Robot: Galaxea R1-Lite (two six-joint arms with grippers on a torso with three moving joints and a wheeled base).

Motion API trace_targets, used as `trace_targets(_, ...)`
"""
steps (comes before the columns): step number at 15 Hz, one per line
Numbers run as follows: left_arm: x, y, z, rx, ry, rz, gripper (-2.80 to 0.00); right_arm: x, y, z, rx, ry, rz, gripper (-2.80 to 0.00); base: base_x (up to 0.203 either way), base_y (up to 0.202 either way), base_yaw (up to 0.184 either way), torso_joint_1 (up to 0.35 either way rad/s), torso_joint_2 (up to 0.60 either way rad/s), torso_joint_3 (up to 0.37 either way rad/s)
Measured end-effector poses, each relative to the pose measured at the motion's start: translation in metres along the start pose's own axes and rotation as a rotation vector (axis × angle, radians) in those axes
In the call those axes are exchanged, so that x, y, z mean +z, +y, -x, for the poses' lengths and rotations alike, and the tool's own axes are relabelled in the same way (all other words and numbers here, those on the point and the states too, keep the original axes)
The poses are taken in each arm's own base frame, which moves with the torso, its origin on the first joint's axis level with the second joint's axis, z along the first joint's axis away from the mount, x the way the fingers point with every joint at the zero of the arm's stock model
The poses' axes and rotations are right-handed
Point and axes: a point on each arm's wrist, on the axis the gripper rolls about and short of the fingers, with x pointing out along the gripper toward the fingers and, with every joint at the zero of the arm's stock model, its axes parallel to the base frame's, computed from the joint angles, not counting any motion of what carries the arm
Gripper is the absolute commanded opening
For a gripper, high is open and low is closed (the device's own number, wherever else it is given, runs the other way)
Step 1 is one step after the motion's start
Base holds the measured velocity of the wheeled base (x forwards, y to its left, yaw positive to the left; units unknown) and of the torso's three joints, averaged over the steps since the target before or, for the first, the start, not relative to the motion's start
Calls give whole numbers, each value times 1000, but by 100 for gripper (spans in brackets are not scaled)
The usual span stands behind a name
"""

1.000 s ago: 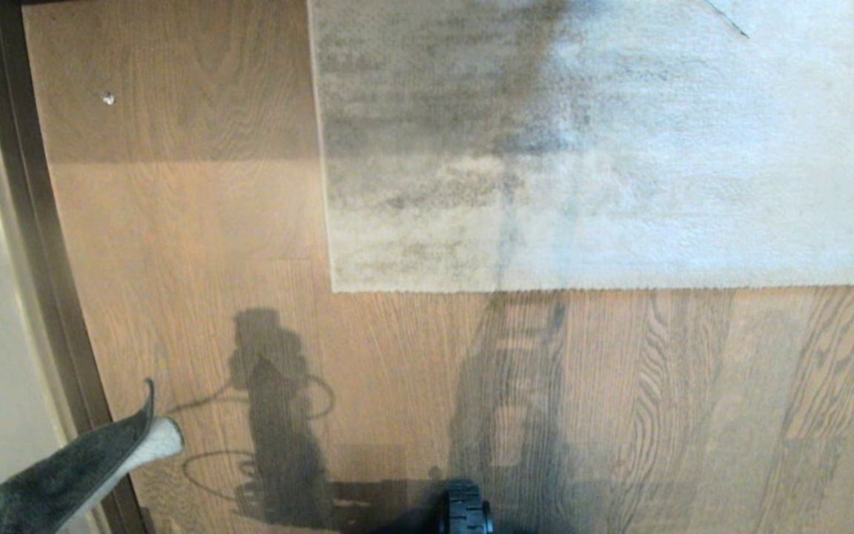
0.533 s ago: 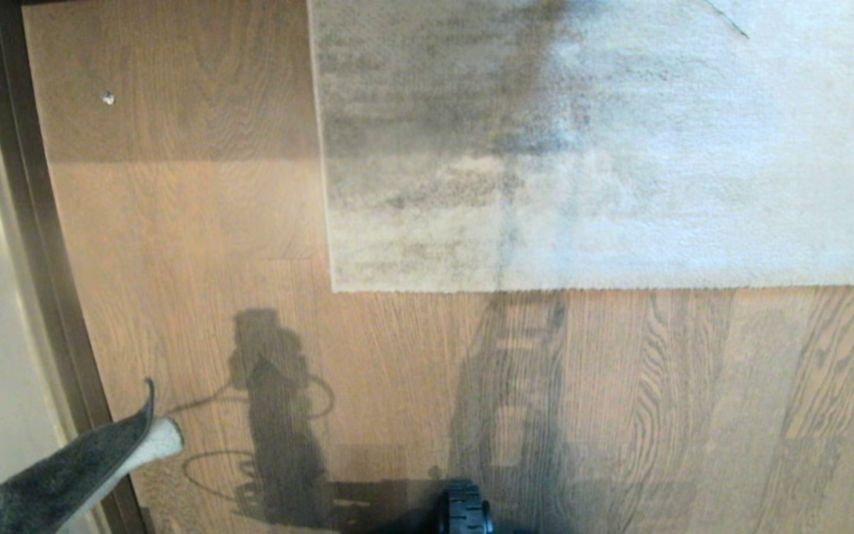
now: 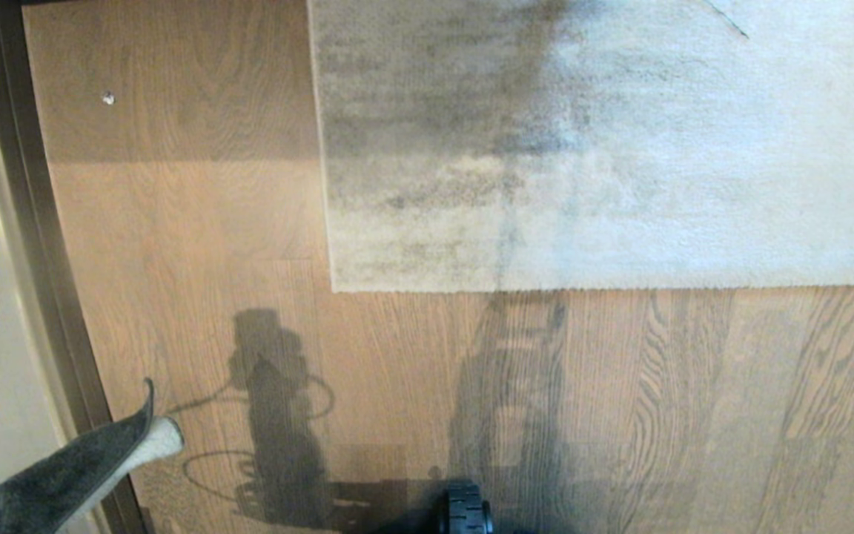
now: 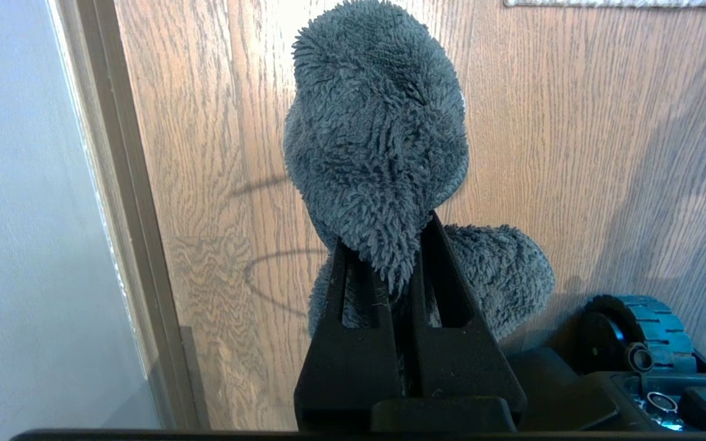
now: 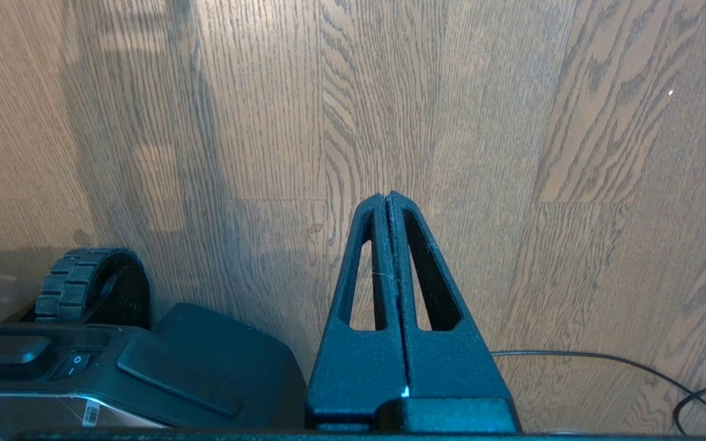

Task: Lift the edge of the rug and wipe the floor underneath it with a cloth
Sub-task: Put down the rag

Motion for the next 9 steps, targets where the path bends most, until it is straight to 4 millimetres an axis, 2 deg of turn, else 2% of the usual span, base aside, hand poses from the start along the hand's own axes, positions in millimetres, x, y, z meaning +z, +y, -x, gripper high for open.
trace_targets(9, 0, 0, 0, 0, 0, 0, -280, 0, 0, 0, 0, 0, 0, -280, 0, 0, 0, 0, 0, 0)
